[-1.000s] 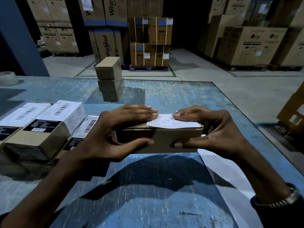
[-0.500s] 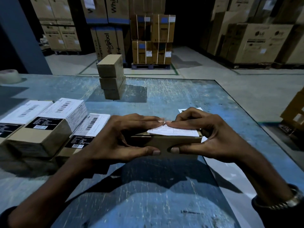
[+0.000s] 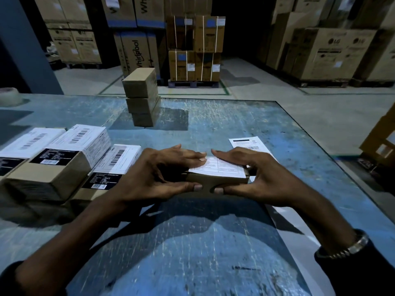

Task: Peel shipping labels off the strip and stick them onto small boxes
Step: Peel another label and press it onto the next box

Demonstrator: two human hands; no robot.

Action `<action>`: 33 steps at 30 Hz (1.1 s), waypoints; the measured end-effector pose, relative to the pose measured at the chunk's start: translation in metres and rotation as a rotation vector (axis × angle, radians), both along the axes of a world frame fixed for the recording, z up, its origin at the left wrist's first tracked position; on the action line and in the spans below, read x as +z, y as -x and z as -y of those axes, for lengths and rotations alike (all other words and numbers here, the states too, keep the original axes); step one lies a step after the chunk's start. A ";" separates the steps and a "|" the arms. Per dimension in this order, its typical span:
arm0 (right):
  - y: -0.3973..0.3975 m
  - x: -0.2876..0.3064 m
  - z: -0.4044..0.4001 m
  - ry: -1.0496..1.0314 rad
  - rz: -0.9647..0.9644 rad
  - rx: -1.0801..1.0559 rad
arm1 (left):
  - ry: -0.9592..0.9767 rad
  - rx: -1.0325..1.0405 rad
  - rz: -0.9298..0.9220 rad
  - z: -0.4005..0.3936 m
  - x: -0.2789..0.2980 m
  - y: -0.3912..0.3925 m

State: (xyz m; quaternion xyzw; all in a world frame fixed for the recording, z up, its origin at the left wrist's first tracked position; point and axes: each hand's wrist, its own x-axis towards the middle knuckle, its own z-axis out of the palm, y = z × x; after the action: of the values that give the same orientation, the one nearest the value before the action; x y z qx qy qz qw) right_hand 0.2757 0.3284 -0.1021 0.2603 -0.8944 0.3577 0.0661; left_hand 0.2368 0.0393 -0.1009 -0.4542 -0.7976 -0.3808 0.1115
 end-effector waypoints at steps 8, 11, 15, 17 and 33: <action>0.010 -0.023 0.004 -0.194 -0.151 0.009 | 0.067 0.104 -0.007 0.000 -0.020 0.014; 0.013 -0.025 0.004 -0.042 -0.120 0.005 | 0.020 0.095 -0.020 -0.002 -0.026 0.013; 0.013 -0.017 0.008 0.185 0.089 0.049 | -0.054 0.069 -0.083 -0.004 -0.032 0.009; 0.009 -0.010 0.005 0.148 0.194 0.051 | -0.044 0.076 -0.134 -0.005 -0.032 0.007; 0.023 -0.012 0.029 0.980 0.687 -0.289 | 0.034 0.089 -0.025 0.000 -0.013 0.003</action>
State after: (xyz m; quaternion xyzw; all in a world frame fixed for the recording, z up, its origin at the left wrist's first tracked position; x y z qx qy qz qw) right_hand 0.2530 0.2991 -0.1138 -0.0542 -0.6222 0.7782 -0.0662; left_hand 0.2333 0.0397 -0.1143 -0.4247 -0.8221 -0.3561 0.1304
